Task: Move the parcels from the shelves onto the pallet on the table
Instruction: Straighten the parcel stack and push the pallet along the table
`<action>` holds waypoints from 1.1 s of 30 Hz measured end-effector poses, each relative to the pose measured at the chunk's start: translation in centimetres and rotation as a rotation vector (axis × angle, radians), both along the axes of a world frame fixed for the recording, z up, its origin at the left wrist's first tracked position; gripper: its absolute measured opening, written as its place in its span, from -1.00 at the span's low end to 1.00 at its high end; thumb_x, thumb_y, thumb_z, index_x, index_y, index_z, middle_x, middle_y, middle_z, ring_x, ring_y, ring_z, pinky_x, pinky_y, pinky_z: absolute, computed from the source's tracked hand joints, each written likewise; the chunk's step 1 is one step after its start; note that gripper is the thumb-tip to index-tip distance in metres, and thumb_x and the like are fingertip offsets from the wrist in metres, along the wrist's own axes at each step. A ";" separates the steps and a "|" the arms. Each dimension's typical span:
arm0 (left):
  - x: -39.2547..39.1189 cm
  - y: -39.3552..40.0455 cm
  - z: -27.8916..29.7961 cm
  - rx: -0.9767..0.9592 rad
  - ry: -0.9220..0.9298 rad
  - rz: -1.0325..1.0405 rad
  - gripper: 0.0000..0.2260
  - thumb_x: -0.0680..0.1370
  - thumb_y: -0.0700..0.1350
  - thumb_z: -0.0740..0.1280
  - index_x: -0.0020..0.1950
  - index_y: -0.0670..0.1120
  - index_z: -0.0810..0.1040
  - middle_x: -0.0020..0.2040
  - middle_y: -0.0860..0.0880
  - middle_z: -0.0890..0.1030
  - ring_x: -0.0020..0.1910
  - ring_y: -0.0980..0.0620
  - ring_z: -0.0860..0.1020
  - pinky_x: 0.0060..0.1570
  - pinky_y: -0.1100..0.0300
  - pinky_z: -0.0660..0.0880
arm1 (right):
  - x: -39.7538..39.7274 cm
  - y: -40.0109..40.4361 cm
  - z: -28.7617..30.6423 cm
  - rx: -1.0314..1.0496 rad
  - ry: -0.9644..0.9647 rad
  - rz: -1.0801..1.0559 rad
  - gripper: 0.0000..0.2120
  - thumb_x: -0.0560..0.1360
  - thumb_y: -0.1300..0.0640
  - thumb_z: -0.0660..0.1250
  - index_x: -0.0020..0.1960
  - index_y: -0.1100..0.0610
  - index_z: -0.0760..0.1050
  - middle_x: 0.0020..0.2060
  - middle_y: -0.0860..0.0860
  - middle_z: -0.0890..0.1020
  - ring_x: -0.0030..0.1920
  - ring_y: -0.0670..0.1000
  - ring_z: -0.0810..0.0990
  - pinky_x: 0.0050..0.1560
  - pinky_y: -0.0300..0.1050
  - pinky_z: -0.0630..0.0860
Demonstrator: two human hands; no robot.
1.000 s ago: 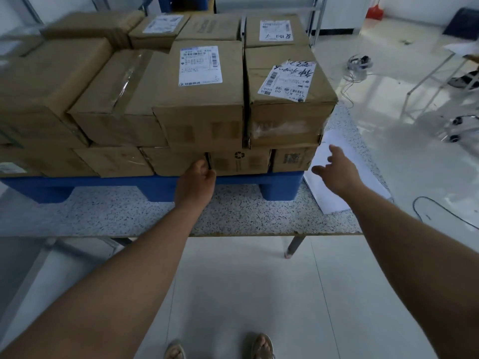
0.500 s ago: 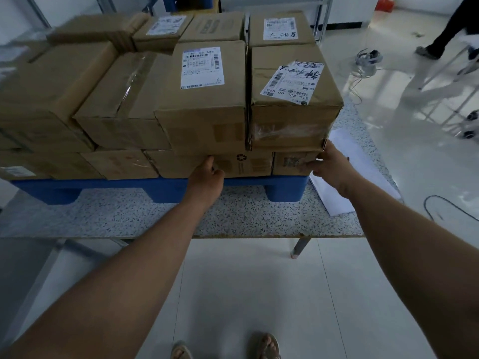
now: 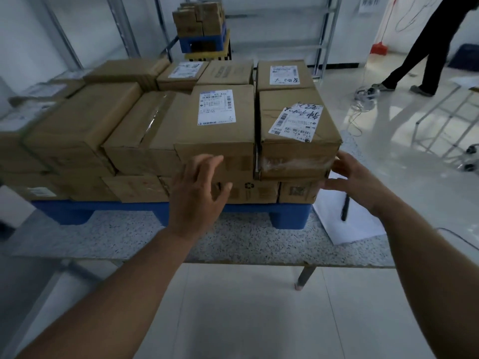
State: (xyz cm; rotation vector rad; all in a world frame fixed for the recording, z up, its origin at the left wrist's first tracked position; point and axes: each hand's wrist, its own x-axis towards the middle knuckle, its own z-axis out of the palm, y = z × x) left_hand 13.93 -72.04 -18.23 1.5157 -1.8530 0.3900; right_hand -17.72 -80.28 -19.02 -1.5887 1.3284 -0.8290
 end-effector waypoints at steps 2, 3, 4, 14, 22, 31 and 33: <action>0.5 -0.9 0.7 -0.004 -0.101 0.034 -0.43 0.44 0.06 0.33 0.39 -0.11 0.30 0.33 -0.22 0.39 0.27 -0.18 0.40 0.20 -0.08 0.39 | 0.3 0.1 0.7 -0.048 -0.024 0.022 -0.28 0.38 0.18 0.49 0.43 -0.10 0.26 0.30 -0.09 0.49 0.36 -0.07 0.39 0.38 0.14 0.30; 0.6 -1.3 0.9 0.021 -0.152 0.055 -0.36 0.42 0.04 0.38 0.43 -0.11 0.25 0.39 -0.24 0.33 0.34 -0.21 0.34 0.26 -0.14 0.34 | 0.7 0.3 1.1 -0.070 -0.032 0.030 -0.33 0.39 0.21 0.48 0.41 -0.06 0.30 0.24 -0.11 0.53 0.31 -0.11 0.44 0.36 0.12 0.33; 0.7 -1.6 0.9 0.048 -0.199 0.078 -0.29 0.39 0.02 0.43 0.46 -0.10 0.22 0.42 -0.26 0.29 0.38 -0.24 0.28 0.31 -0.19 0.28 | 1.0 0.3 1.5 -0.088 -0.036 0.026 -0.36 0.39 0.22 0.48 0.39 -0.02 0.32 0.20 -0.12 0.56 0.25 -0.13 0.49 0.34 0.09 0.37; 1.4 -3.7 1.5 0.146 -0.268 0.158 -0.34 0.44 -0.25 0.40 0.49 -0.05 0.23 0.43 -0.24 0.30 0.42 -0.26 0.24 0.34 -0.17 0.18 | 2.6 -0.8 2.0 -0.122 -0.037 -0.053 -0.47 0.44 0.29 0.40 0.36 0.08 0.37 0.08 -0.03 0.58 0.09 -0.01 0.56 -0.07 -0.27 0.47; 1.0 -3.9 1.7 0.157 -0.244 0.165 -0.38 0.45 -0.27 0.38 0.47 -0.04 0.27 0.40 -0.23 0.34 0.39 -0.25 0.28 0.32 -0.16 0.19 | 2.8 -1.1 1.5 -0.108 -0.046 -0.073 -0.49 0.47 0.28 0.39 0.37 0.06 0.36 0.01 -0.03 0.59 0.05 -0.02 0.56 -0.11 -0.32 0.45; 1.0 -3.6 2.2 0.177 -0.256 0.167 -0.40 0.44 -0.22 0.39 0.46 -0.04 0.30 0.39 -0.21 0.37 0.36 -0.25 0.32 0.26 -0.16 0.26 | 3.2 -1.0 1.2 -0.129 0.089 -0.126 -0.60 0.49 0.19 0.35 0.29 -0.03 0.38 0.02 0.01 0.63 0.05 0.03 0.58 -0.01 -0.12 0.44; 1.3 -3.7 2.4 0.200 -0.255 0.148 -0.38 0.46 -0.18 0.38 0.48 -0.04 0.25 0.42 -0.21 0.33 0.39 -0.23 0.28 0.30 -0.15 0.22 | 3.5 -0.7 1.4 -0.116 0.099 -0.141 -0.54 0.48 0.18 0.37 0.34 -0.01 0.35 0.03 0.00 0.63 0.04 0.01 0.58 -0.08 -0.20 0.43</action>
